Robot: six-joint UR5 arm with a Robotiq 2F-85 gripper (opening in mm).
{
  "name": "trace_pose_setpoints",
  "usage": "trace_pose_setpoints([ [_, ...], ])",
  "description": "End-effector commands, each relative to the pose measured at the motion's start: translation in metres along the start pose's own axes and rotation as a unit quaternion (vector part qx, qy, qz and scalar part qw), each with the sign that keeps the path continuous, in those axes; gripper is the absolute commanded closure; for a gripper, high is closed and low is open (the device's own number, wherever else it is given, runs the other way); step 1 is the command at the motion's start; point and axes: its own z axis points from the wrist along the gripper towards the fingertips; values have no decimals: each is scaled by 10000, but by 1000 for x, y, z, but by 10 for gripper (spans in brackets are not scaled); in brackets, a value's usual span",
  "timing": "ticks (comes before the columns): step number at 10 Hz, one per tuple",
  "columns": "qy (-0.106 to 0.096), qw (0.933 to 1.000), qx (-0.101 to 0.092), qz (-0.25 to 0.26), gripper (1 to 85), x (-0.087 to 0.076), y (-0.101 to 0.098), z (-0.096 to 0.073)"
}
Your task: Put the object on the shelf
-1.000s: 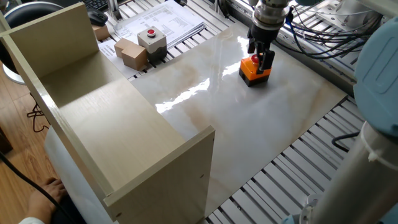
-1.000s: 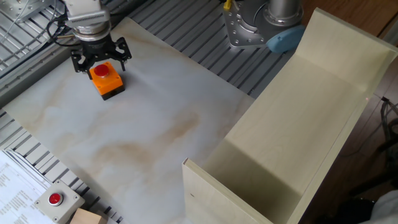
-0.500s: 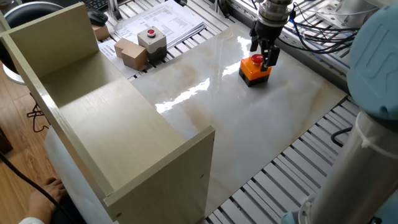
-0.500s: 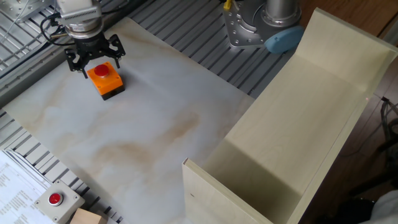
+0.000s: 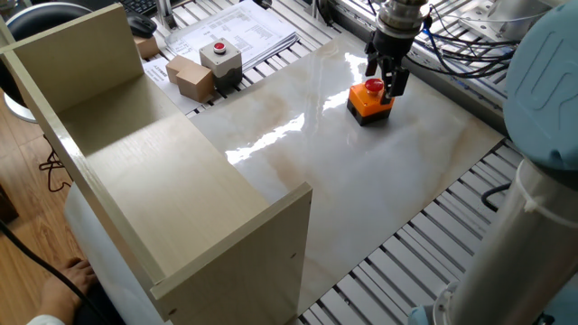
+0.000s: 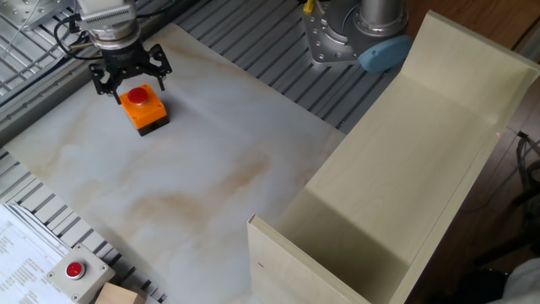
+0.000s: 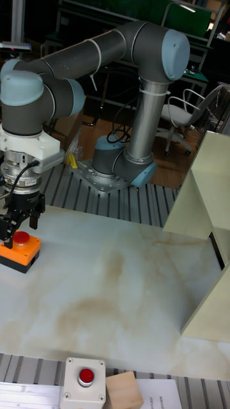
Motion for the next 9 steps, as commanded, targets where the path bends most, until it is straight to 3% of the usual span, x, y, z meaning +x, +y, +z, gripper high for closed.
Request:
trace_pose_setpoints([
  [1, -20, 10000, 49, 34, 7, 0, -2, 1],
  [6, 151, 9994, 301, 42, 7, -4, -9, 19],
  [9, 120, 9994, 311, 51, 7, -6, -10, 24],
])
